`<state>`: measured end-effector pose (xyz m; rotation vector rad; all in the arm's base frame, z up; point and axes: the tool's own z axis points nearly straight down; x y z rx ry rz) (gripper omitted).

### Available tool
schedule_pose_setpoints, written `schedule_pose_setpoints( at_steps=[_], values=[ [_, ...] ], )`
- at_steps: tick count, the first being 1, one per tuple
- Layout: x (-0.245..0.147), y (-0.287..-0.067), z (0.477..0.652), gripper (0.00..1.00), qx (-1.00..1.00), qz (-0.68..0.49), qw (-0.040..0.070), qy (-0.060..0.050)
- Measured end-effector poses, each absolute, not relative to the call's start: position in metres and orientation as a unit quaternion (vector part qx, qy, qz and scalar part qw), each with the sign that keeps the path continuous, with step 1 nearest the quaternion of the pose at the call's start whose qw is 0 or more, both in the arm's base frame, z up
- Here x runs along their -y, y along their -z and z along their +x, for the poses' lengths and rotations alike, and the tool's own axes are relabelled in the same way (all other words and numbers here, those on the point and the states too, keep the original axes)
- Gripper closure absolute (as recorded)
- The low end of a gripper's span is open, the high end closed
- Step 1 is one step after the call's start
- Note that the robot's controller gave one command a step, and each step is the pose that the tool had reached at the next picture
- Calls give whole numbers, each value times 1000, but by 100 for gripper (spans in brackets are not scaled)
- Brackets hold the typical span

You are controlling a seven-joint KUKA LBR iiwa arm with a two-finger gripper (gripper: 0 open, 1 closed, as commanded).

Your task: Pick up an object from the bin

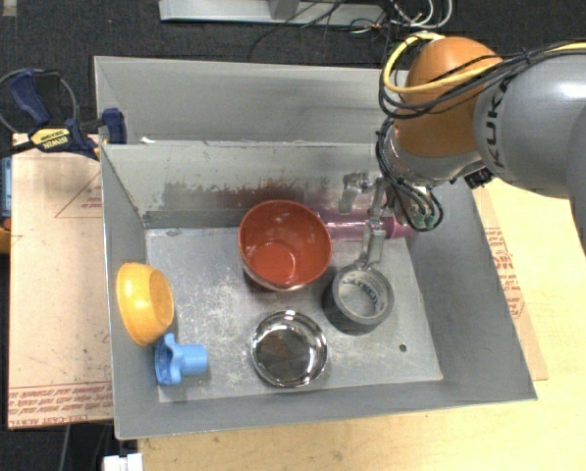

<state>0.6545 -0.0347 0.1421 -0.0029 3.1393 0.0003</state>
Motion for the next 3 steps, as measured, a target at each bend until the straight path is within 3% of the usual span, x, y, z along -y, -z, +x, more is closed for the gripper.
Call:
schedule_pose_setpoints(
  at_steps=[2,3],
  values=[
    [34,-136,656,0,-1000,-16,4,1],
    [26,-100,655,0,-993,-117,10,1]
  ],
)
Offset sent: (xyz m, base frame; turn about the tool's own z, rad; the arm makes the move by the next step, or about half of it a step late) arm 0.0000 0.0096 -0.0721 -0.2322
